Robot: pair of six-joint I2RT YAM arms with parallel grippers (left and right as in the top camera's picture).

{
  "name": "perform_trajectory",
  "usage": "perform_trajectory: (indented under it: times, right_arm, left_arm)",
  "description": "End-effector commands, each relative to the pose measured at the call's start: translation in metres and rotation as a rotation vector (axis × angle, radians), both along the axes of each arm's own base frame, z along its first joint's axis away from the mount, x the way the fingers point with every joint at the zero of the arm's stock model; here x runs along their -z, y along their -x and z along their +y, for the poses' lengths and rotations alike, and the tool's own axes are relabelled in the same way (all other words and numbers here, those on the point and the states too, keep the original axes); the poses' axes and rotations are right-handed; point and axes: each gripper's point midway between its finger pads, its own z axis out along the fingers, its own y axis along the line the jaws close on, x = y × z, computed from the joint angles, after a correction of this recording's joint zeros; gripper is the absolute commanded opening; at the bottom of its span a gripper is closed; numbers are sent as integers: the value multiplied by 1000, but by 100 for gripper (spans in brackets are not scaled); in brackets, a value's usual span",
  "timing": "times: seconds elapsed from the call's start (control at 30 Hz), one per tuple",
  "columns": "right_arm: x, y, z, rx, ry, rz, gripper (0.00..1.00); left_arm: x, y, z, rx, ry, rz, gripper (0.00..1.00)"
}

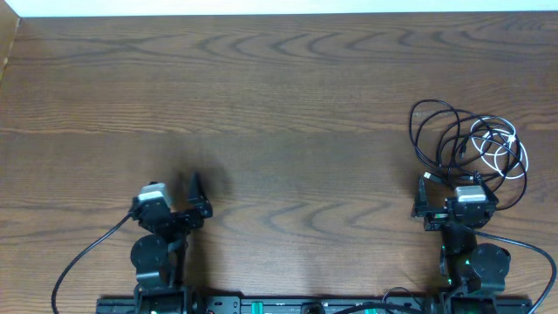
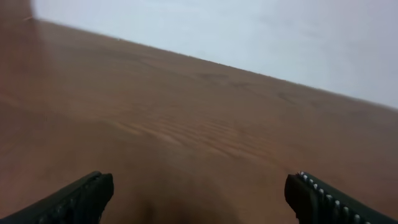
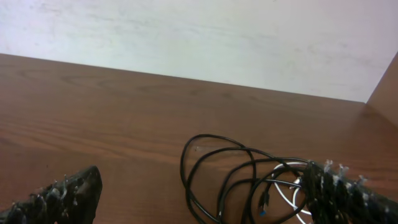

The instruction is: Untangle cables

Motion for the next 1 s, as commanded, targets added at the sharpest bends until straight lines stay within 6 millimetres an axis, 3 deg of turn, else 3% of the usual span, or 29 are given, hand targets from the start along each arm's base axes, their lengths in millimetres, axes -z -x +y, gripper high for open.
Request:
perform_trajectory:
  times: [0.0,0.07,0.97]
  right_arm:
    - [0,0,0,-3,10,-1,99]
    - [0,0,0,-3,10,-1,99]
    - [0,0,0,-3,10,0,99]
  left_arm:
    - [4,3,-23,145,-169,-2,94]
    - [-7,4,-26,153,-196,-52,93]
    - [-5,3,-19,125,-240,-39,94]
